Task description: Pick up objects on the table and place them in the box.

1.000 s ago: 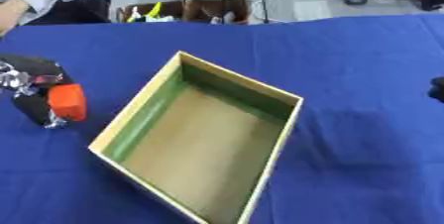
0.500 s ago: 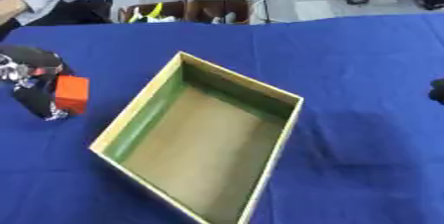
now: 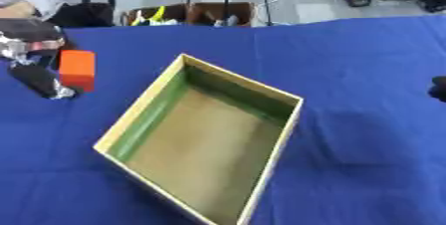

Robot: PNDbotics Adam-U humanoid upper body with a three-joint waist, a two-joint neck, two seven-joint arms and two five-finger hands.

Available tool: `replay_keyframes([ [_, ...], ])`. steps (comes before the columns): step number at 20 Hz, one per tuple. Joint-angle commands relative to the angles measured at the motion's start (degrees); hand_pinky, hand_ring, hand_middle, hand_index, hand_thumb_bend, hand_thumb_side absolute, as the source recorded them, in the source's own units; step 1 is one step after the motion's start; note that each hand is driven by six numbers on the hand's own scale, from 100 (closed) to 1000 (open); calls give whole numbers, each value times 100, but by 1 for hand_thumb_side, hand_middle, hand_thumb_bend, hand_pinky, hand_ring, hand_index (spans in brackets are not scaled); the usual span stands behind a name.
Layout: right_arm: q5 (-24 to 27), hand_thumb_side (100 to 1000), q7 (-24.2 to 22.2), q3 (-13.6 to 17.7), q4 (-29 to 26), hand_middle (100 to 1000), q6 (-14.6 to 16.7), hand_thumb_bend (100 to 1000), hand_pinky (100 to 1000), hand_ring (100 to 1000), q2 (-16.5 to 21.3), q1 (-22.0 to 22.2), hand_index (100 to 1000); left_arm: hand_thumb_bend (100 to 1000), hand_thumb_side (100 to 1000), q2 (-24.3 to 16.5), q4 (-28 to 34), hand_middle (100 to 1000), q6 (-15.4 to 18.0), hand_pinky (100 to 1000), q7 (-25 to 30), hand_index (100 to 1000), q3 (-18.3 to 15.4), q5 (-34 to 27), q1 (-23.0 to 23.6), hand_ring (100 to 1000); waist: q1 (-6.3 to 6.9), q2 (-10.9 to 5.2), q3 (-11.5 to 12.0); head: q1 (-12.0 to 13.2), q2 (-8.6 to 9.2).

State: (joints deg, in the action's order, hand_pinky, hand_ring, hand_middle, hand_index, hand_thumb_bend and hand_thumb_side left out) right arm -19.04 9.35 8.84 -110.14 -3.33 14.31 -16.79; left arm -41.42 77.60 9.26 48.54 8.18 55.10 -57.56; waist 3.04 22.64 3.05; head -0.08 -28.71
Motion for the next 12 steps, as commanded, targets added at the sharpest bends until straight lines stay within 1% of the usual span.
replay_keyframes([
  [1,-14,1000,3,42,-37,544,-6,515,722,638,100,-24,656,100,438,-249,366,445,-19,296,17,586,-105,-138,-149,487,7,-186,12,-15,-43],
  [6,-1,1000,11,41,-41,544,0,517,721,638,95,-28,656,100,429,-226,971,435,-4,273,-11,580,-14,-491,-185,477,2,-242,13,-46,-52],
  [9,11,1000,13,35,-49,544,5,517,721,638,90,-38,656,100,427,-161,1415,428,-72,262,-37,578,83,-799,-242,472,-2,-267,12,-54,-56],
  [12,24,1000,8,24,-58,544,14,517,721,638,87,-53,655,100,443,-38,1788,416,-156,244,-39,572,210,-1132,-327,463,-8,-282,8,-45,-53],
])
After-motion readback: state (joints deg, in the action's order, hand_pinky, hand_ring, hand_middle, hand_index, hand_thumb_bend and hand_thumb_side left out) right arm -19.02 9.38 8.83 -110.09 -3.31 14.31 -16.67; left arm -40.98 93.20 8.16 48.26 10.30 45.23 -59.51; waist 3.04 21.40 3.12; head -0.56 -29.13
